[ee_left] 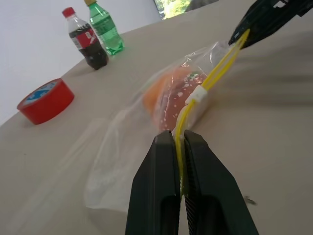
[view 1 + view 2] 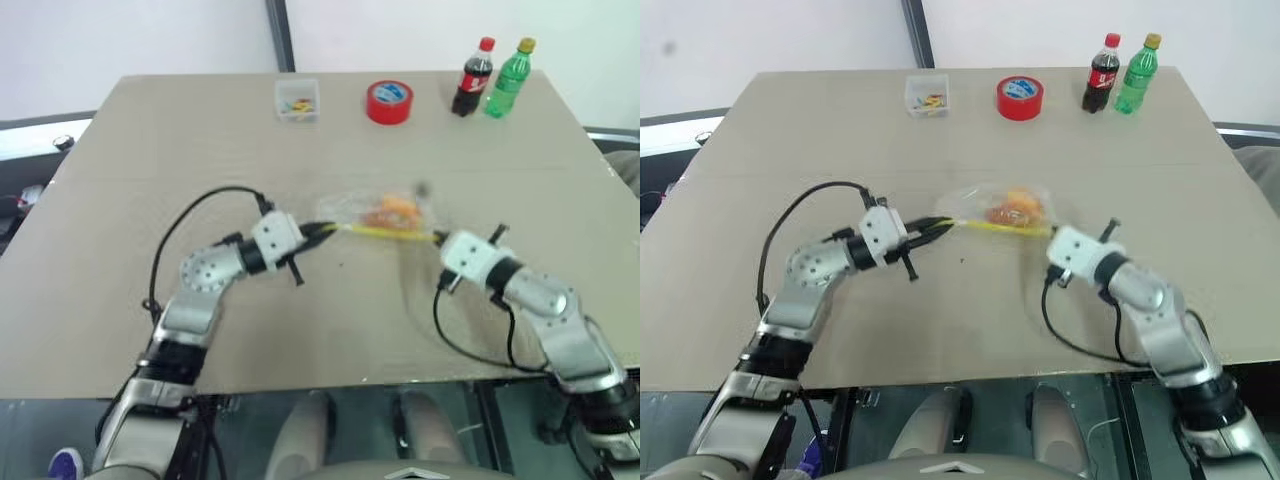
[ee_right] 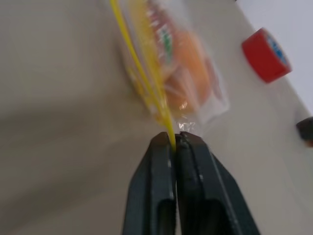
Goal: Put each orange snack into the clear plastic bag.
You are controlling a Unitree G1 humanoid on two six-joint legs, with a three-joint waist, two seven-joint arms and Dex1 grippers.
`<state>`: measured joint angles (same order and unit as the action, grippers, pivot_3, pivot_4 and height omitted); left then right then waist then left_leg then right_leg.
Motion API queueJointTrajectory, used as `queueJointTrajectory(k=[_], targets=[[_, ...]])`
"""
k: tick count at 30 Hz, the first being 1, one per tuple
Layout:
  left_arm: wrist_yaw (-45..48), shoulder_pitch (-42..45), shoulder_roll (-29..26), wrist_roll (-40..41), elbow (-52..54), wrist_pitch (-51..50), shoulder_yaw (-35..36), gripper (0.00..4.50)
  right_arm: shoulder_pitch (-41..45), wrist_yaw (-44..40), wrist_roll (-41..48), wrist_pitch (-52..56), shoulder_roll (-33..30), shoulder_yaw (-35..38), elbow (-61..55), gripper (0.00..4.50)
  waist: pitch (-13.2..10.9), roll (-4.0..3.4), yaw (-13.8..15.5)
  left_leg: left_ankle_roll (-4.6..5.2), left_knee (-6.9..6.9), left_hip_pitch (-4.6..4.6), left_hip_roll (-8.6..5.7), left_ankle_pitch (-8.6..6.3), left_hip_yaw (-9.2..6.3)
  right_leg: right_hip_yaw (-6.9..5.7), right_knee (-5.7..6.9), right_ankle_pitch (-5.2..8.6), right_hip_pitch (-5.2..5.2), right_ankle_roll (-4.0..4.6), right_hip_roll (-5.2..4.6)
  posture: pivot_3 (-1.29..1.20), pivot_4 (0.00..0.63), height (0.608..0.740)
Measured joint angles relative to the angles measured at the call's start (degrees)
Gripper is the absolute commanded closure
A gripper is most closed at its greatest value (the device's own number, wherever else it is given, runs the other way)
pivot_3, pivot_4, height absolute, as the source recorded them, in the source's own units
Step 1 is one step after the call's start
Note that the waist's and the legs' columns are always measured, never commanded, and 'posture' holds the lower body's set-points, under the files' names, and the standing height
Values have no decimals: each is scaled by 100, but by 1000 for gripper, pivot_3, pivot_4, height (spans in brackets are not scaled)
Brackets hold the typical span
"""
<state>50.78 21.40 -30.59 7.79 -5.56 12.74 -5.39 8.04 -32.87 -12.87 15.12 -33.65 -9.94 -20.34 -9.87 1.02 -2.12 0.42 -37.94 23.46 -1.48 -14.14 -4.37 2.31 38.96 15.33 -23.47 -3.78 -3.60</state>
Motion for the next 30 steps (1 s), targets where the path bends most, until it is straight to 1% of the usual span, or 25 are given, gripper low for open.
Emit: queueJointTrajectory(k=[1,2,3,5,8,10,14,20,22,23,26,30], targets=[[-23,-37,-16,-44,69,0,0,4500,-86,-71,39,97,-12,0,-113,2676,-2,-1,-1,0,-2,-21,3,0,0,0,-1,0,23,0,3,0,150,740],[-70,-55,-15,-106,117,0,-5,4500,-110,-143,100,175,-13,0,-228,2233,-13,-5,-6,1,-2,-73,4,-1,1,-1,-6,1,74,0,5,0,150,740],[-105,-54,-12,-148,159,3,-11,4500,-105,-187,146,218,-14,15,-332,2233,-14,-6,-7,1,-2,-96,6,-1,1,-2,-8,3,97,-1,6,0,150,740],[-169,-34,-9,-234,205,37,-18,4500,3,-324,264,236,-72,48,-548,2233,-14,-5,-8,1,-2,-106,9,-1,0,-4,-8,3,106,-2,9,0,150,740],[-252,56,-10,-503,203,220,-101,4500,587,-573,403,259,-95,-12,-723,2233,-14,-5,-16,0,-3,-101,9,-1,-2,-4,-8,1,100,0,15,0,150,740],[-263,100,1,-584,204,305,-171,4500,930,-620,377,245,-13,-172,-745,2233,-13,-4,-8,-1,-3,-95,10,-1,-7,-8,-8,0,96,1,14,0,150,740],[-315,97,-2,-688,193,442,-203,4500,1611,-654,109,82,338,-803,-320,2233,-13,-4,-8,-1,-2,-69,8,-1,-10,-11,-11,0,73,2,11,0,150,740],[-346,102,-2,-723,179,482,-204,4500,2150,-707,-73,-282,790,-1387,201,2233,-13,-4,18,1,-1,-63,4,-3,-14,-17,-16,1,72,2,3,0,150,740],[-357,103,-1,-725,179,483,-204,4500,2249,-733,-73,-314,888,-1438,364,2781,-13,-4,15,1,-1,-63,3,-3,-14,-17,-14,1,72,2,3,0,150,740],[-358,102,-1,-725,179,483,-204,4500,2268,-734,-75,-316,902,-1438,392,2979,-13,-4,14,1,-1,-63,3,-3,-15,-18,-13,1,72,2,3,0,150,740],[-374,102,-2,-729,179,483,-203,4500,2404,-768,-91,-379,934,-1437,596,4469,-13,-4,12,1,-1,-64,3,-3,-19,-21,-11,1,72,2,4,0,150,740],[-431,98,-10,-759,179,482,-187,4500,2419,-784,-129,-468,966,-1440,687,4469,-14,-5,8,1,0,-64,3,-3,-20,-22,-13,1,72,2,4,0,150,740]])
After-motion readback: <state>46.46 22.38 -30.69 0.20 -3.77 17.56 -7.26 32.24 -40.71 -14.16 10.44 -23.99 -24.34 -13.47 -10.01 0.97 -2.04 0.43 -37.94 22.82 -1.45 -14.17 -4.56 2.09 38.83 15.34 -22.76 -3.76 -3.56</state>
